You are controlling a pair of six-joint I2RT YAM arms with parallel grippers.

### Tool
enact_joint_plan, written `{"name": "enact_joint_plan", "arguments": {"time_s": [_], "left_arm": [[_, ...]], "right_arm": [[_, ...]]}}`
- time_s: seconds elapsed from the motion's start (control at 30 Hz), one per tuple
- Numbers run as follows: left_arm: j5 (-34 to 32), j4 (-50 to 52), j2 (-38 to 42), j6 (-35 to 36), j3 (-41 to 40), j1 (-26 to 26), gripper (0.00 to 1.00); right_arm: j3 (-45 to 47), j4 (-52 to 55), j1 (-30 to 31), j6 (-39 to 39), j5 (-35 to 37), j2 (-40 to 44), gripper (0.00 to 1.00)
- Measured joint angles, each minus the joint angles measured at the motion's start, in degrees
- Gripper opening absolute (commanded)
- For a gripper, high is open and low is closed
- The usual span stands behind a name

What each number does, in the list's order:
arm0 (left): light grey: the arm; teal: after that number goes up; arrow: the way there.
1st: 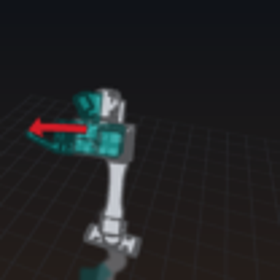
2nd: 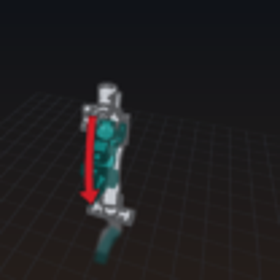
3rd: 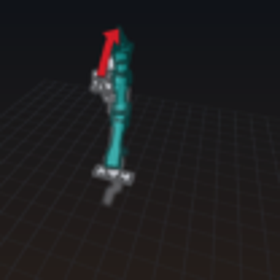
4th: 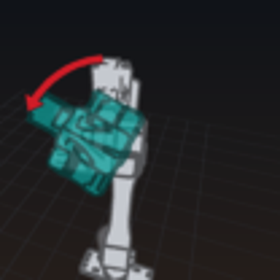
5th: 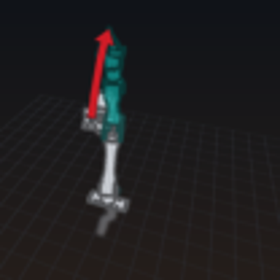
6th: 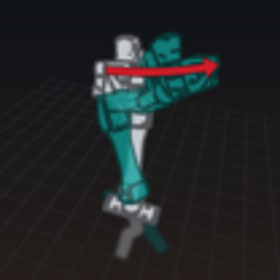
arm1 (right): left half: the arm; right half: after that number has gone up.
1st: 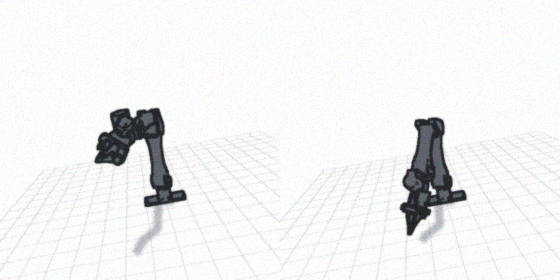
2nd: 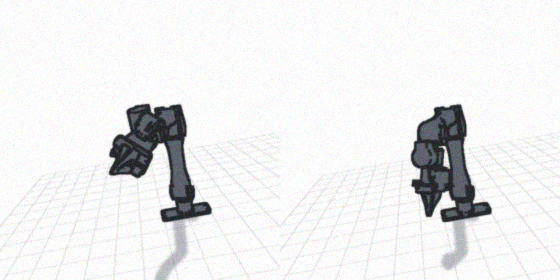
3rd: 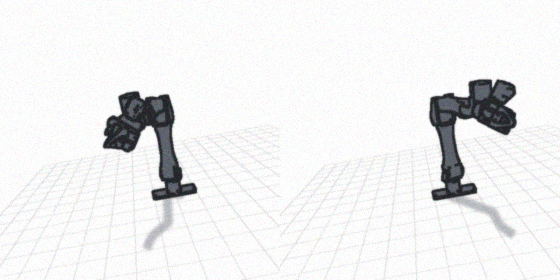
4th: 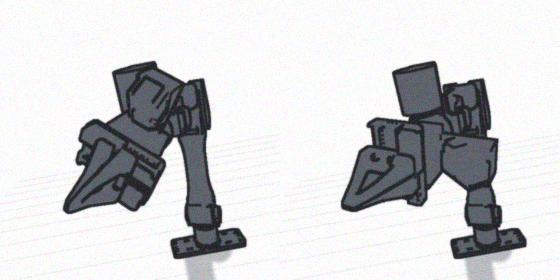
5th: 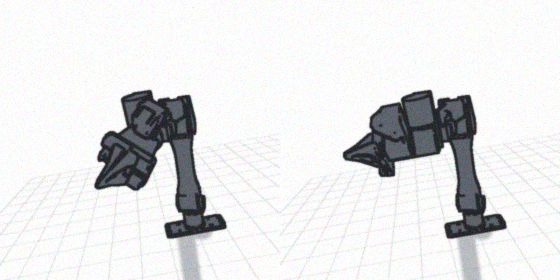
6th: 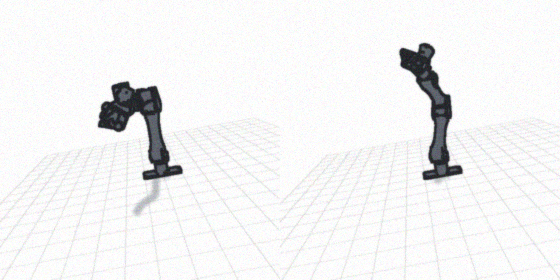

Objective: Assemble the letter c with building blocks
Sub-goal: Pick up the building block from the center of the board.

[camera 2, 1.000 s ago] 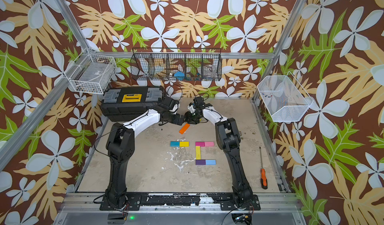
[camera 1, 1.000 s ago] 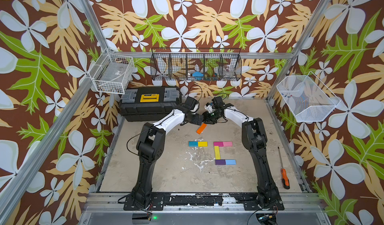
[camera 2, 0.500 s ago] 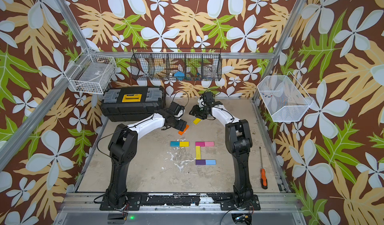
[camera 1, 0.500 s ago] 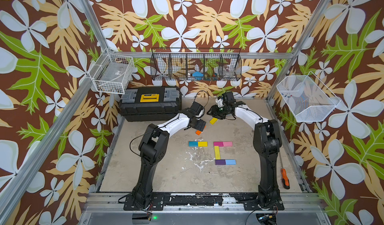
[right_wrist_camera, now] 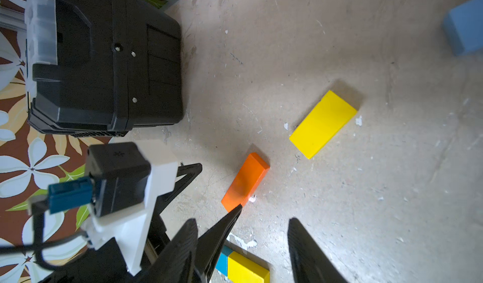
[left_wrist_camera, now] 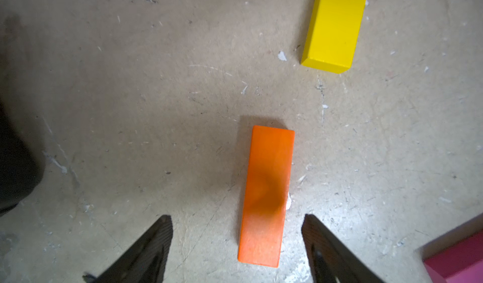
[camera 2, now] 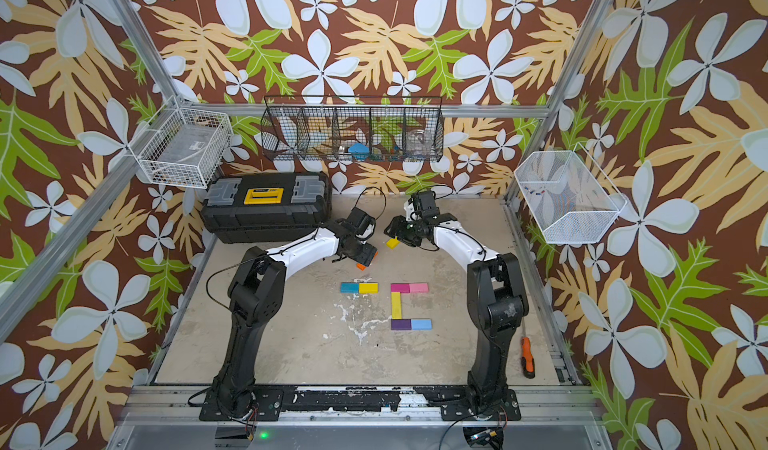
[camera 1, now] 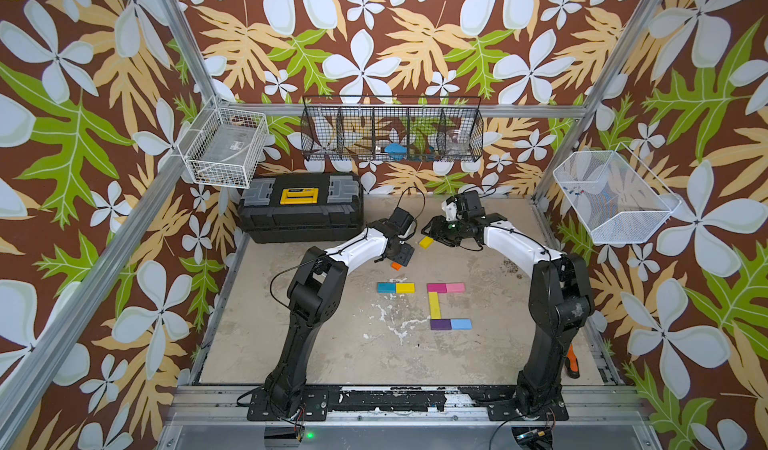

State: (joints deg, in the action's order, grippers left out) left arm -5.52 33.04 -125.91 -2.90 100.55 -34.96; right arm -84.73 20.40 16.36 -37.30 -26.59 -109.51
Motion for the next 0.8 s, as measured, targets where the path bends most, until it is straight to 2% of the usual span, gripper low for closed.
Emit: {"name": "enact_joint_plan", "arguments": {"time_s": [0.57,0.8], "left_arm": [[1.38,2.40,-3.15,-0.04,2.08,-0.83,0.70],[1.51,2.54,-4.17,-0.28,2.47,-0.90,0.60]], "right_arm": [[6.69,-1.09,-0.55,0.00,1.03,5.16,0.57],[8.85,-1.51,-0.55,0.00,1.05,6.78,0.58]]}}
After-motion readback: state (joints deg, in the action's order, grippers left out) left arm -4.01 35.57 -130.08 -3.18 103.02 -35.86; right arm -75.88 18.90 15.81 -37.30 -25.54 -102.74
